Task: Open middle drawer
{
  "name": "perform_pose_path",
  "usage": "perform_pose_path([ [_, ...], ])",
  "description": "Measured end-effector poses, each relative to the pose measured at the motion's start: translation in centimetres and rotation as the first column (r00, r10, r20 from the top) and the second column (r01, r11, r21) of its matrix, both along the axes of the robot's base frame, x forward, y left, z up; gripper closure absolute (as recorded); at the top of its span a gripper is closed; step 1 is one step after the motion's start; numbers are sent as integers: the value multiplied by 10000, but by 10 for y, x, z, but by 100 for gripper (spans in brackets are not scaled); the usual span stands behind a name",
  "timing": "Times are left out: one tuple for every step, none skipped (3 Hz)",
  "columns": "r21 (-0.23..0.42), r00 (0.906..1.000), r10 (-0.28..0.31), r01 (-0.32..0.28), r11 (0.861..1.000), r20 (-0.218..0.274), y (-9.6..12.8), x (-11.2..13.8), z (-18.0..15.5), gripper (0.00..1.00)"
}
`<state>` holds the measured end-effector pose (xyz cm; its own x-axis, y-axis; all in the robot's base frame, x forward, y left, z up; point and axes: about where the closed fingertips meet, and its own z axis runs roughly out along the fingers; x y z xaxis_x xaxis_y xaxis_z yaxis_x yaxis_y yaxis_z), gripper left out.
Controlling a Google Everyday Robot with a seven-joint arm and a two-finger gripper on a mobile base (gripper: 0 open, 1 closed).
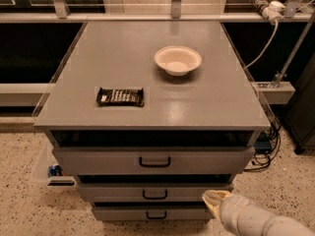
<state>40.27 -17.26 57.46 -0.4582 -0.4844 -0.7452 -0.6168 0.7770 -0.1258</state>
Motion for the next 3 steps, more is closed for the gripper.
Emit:
perform_pose_path([
  [544,9997,-247,243,9982,53,-1,-12,-19,100],
  [553,9996,-275,272,9981,33,-2,-13,-19,100],
  [743,9985,534,-523,9959,-121,4,-13,-42,100],
])
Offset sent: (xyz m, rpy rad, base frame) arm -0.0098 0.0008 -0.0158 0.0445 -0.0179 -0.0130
